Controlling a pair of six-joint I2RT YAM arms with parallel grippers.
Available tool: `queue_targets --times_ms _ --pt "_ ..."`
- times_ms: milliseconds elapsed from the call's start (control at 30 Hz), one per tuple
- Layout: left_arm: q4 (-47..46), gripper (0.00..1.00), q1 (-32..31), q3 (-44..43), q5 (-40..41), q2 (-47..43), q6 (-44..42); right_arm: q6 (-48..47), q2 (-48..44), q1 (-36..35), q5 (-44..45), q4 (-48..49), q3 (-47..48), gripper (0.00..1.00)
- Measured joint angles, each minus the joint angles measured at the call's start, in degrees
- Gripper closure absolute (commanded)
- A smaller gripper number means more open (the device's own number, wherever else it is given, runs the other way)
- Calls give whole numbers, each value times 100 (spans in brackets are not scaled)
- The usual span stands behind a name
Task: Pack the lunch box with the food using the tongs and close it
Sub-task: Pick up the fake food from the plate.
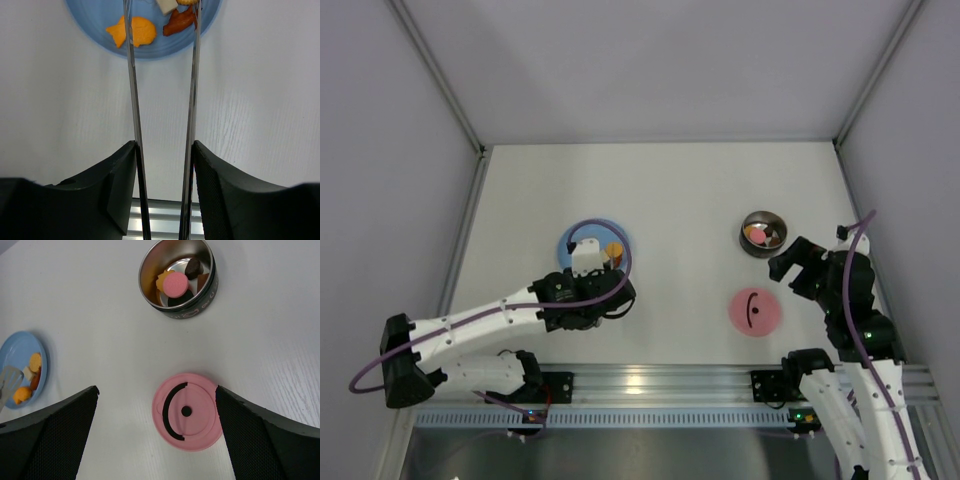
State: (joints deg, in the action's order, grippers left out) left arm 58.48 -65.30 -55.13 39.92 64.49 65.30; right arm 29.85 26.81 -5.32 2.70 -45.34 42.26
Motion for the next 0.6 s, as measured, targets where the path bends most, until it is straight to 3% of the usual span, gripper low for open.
queue_targets --times_ms 600 --pt "-330 53 452 249 -293 44 -186 0 44 0 -66 74 -66 1"
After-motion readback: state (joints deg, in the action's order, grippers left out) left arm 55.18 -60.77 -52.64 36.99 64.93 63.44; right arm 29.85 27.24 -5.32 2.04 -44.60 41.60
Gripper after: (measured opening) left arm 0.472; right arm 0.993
